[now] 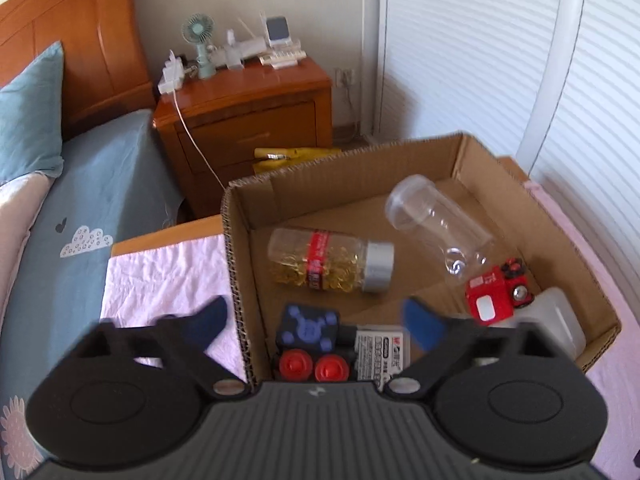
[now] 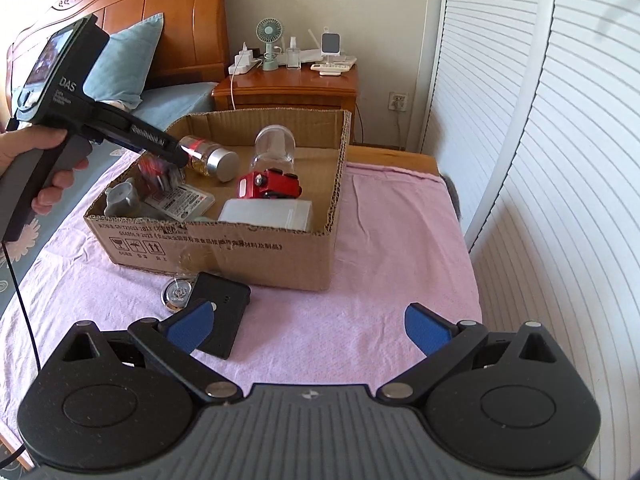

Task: Organize rigid objects
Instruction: 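Withdraw both open tools from the box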

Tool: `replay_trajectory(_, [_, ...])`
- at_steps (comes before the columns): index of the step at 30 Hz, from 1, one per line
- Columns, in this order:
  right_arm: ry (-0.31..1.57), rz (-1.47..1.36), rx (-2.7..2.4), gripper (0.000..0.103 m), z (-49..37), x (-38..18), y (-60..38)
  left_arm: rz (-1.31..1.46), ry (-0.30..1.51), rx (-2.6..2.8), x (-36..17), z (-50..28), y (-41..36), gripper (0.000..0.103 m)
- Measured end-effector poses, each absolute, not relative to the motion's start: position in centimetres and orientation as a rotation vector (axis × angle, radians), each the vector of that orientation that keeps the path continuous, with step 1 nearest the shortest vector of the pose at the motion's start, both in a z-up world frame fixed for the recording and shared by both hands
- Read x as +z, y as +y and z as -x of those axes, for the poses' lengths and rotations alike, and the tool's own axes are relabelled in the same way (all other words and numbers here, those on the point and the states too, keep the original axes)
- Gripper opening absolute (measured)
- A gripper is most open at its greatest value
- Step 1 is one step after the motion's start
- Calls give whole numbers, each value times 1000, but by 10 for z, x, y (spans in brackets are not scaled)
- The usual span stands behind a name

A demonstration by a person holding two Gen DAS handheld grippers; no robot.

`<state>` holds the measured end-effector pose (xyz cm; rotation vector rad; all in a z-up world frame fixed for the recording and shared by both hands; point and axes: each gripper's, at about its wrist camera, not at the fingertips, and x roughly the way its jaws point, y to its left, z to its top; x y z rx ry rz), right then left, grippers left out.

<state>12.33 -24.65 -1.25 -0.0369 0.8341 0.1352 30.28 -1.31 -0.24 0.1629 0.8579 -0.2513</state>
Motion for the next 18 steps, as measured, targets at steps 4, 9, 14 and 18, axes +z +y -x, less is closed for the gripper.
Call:
replay_trajectory(4, [844,39,136,103,-124,-15,-244,-195,834,-237,9,-288,-9,98])
replay_trajectory(9, [845,37,147,103,-120,-14,-236,-235,807,-230,23,-262,-4,98])
replay_trajectory(14, [839,44,158,103,-115,-11,-227,-249,794,-239,33,-228,-3,98])
replay_trajectory(18, [829,47,168,103,-108,-7,-221,-224,793,-259,39,-201,-2,98])
